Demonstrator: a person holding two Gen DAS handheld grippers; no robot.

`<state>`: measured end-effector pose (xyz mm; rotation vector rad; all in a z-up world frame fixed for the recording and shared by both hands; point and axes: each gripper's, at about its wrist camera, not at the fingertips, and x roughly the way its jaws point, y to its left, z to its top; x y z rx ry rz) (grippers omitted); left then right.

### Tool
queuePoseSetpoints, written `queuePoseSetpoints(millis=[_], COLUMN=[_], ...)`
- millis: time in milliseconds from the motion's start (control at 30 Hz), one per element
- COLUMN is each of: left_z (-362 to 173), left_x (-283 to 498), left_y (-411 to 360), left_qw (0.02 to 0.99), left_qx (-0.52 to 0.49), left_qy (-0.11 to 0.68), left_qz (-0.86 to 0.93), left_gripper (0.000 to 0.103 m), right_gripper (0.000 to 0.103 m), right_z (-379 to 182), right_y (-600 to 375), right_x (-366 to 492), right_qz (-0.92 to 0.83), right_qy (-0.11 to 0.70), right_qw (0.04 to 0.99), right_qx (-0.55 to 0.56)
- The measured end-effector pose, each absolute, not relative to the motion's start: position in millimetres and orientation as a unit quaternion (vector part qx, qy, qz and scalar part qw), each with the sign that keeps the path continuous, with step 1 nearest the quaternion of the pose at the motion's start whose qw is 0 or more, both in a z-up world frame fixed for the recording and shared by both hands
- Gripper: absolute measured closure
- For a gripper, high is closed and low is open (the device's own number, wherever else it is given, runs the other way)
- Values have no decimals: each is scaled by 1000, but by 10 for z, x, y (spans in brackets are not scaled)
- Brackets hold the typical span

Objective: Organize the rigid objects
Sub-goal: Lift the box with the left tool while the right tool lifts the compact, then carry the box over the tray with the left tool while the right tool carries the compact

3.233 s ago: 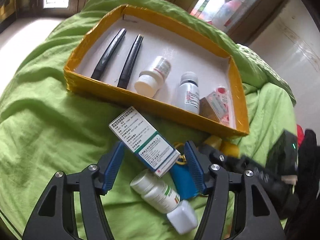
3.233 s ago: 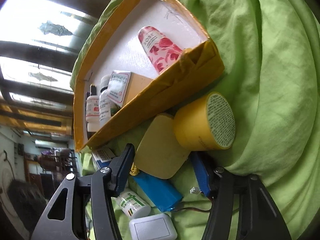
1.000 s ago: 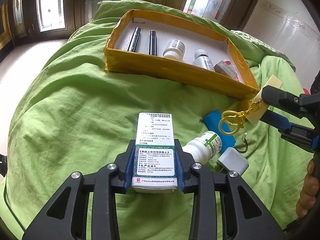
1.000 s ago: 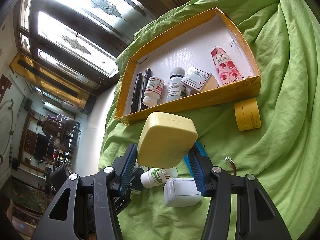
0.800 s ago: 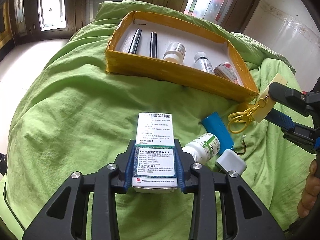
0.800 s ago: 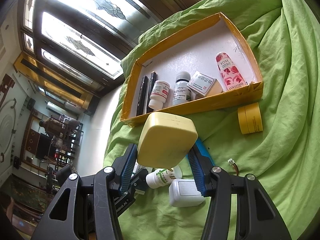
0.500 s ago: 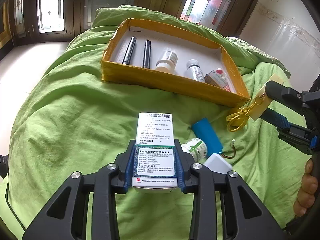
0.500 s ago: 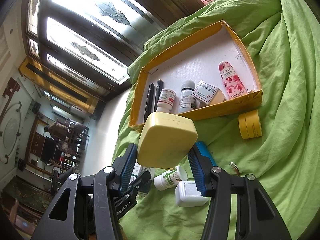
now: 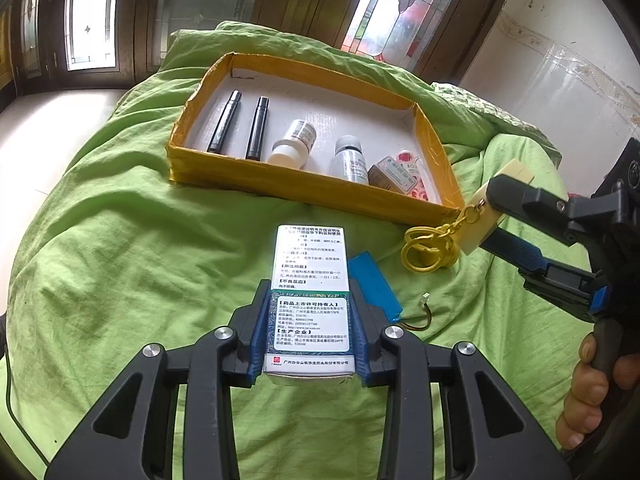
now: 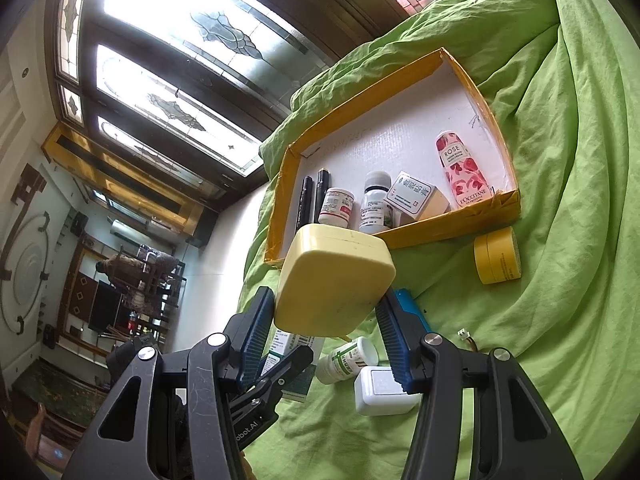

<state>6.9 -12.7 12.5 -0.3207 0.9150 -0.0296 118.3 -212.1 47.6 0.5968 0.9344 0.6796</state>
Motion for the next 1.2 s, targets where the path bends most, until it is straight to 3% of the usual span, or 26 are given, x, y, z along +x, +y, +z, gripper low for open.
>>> queuePoseSetpoints(millis=[1200], left_z=[464], left_x=[177], left_y=[-21], left_qw=[907], left_qx=[-148], left_qy=[394], left_qz=[-17], left_gripper=[71], right_gripper=[55], right_z=[512], right_y=[-2143], right_x=[1224], right_qz=[306], right_qy=[426], right_qw=[812], right_qx=[258])
